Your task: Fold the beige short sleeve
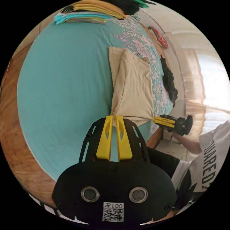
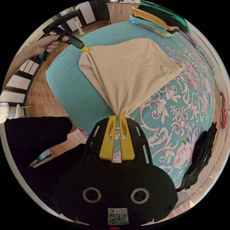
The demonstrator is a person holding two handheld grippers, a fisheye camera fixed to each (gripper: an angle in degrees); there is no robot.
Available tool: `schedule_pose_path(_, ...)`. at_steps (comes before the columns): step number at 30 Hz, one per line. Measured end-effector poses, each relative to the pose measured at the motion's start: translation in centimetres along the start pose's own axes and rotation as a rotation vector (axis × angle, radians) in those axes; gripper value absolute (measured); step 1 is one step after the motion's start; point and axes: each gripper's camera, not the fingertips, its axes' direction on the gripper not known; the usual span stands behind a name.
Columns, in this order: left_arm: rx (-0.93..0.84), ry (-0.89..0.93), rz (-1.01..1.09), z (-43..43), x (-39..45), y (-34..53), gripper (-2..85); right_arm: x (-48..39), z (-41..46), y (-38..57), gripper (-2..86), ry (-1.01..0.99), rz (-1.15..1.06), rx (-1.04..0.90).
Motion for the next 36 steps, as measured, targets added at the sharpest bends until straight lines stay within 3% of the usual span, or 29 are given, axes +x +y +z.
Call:
schedule_pose_path(5, 0.108, 0.078, -0.043, 0.3, -1.3, 3.4, 5.7, -0.2, -1.2, -0.2, 2.4, 0.054, 0.016, 0.037)
schedule_pose_path(9, 0.079, 0.127, -0.034, 2.3, -0.9, 4.8, 7.8, -0.4, -0.9, -0.6, 2.3, 0.091, -0.003, 0.017)
schedule_pose_path(13, 0.003, -0.047, 0.02, 4.7, 0.1, 4.8, 1.0, 0.0, -1.6, -1.0, 1.5, 0.114, -0.004, 0.014)
schedule_pose_path(19, 0.014, -0.122, 0.375, 3.4, 1.0, 6.8, -0.8, 1.2, -5.9, 0.7, 0.9, 0.138, -0.087, 0.084)
schedule_pose_path(24, -0.099, -0.151, 0.581, 5.6, 0.4, 8.5, -0.9, 1.1, -5.9, 1.6, 0.7, 0.129, -0.212, 0.063)
schedule_pose_path(31, -0.091, -0.022, 0.37, 8.5, -3.9, 10.2, 0.0, 1.8, -6.7, 1.7, 1.0, 0.15, -0.192, 0.03)
schedule_pose_path(36, -0.131, -0.105, 0.277, 8.0, -5.2, 12.0, 3.4, 6.6, -13.3, 0.6, 3.1, 0.225, -0.158, 0.134)
